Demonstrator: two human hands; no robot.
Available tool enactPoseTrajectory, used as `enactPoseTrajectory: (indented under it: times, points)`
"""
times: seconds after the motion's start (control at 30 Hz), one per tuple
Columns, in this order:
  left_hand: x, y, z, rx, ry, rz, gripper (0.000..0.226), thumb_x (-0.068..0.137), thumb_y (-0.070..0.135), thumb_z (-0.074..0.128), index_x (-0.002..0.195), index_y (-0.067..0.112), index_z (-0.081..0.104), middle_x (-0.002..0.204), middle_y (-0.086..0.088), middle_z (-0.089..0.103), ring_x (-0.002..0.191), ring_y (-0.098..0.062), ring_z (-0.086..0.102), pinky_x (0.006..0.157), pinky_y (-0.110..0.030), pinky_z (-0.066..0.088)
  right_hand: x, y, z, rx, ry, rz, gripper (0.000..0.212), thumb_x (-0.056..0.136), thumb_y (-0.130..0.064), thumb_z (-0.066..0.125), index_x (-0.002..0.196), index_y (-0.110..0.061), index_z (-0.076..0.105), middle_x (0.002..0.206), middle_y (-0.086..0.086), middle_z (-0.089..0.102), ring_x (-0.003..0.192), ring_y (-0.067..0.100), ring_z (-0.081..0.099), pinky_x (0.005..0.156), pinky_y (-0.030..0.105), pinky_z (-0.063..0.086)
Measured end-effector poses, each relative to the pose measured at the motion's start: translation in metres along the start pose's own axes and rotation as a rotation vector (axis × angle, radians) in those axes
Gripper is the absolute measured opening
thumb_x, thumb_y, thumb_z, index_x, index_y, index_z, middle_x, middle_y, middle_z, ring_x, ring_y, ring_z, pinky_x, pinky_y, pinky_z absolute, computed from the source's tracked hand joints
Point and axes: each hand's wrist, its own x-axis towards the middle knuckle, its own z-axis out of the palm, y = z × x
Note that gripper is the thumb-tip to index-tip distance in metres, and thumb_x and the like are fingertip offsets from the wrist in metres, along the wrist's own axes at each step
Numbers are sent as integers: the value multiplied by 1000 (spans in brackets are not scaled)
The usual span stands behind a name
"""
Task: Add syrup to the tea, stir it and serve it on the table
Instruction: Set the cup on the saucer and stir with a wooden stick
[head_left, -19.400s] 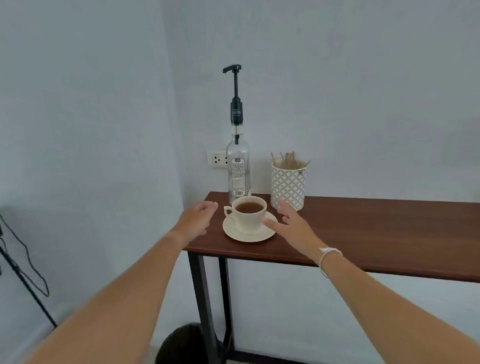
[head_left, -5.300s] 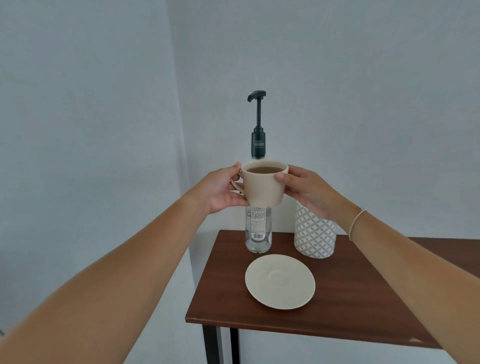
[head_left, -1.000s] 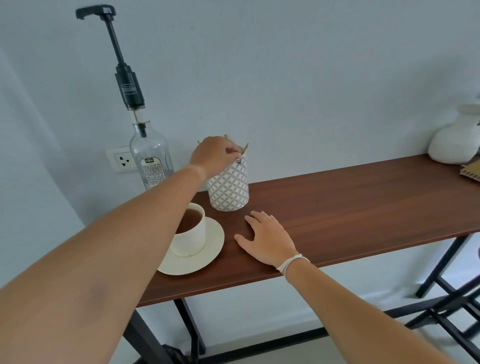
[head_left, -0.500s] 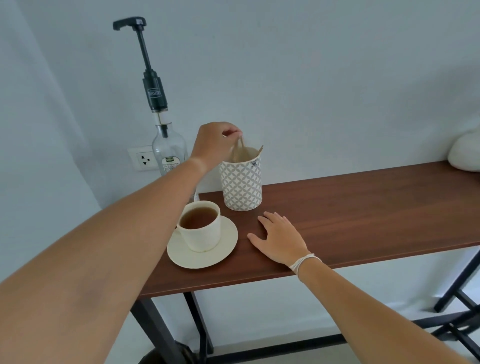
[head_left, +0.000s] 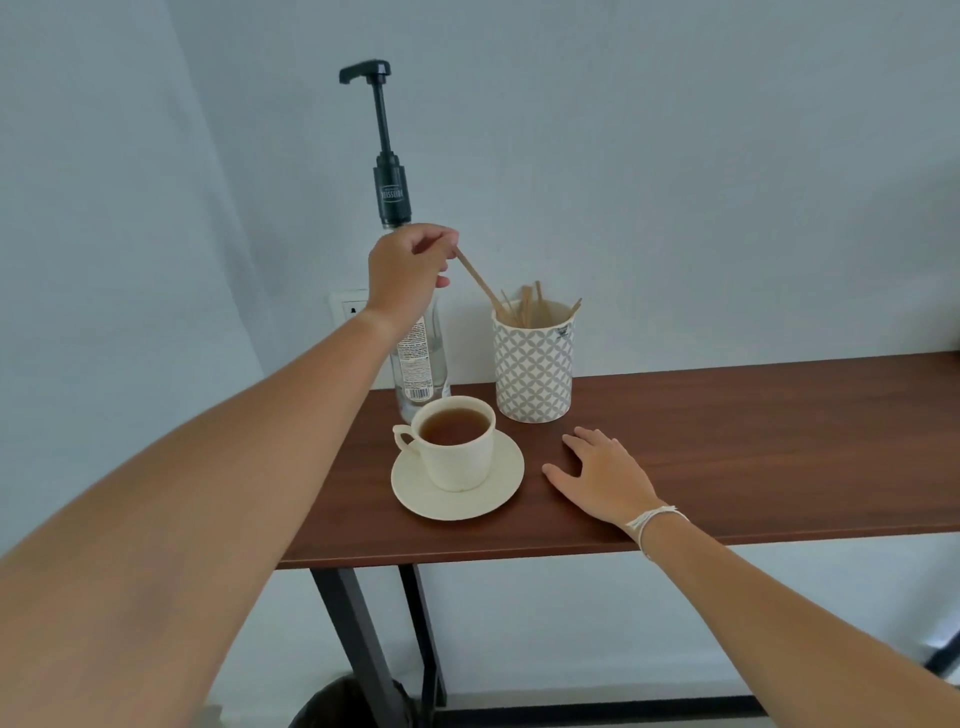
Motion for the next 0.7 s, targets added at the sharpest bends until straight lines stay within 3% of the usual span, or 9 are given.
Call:
enactPoseTrajectory:
  times: [0.2, 0.47, 0.7]
  points:
    - [0, -3, -13, -71, 43, -37, 18, 90, 17, 59, 102, 8, 68, 78, 2, 64, 68, -9, 57, 64, -21, 57, 0, 6, 0, -7, 14, 22, 65, 91, -53, 41, 144, -16, 35, 156, 2, 27, 146, 22, 18, 119, 35, 12]
    - [-5, -5, -47, -145, 118, -54, 18, 91, 13, 57, 102, 2, 66, 75, -1, 62, 65, -10, 56, 57, -17, 54, -2, -1, 2, -13, 12, 9, 65, 92, -52, 41, 145, -16, 34, 156, 2, 27, 146, 22, 18, 119, 36, 12]
    - [-13, -17, -66, -8, -21, -58, 17, 92, 13, 55, 100, 4, 67, 77, -3, 62, 67, -10, 57, 57, -17, 55, -2, 0, 2, -15, 18, 1, 64, 92, -51, 41, 145, -16, 34, 156, 3, 27, 146, 22, 18, 119, 35, 11]
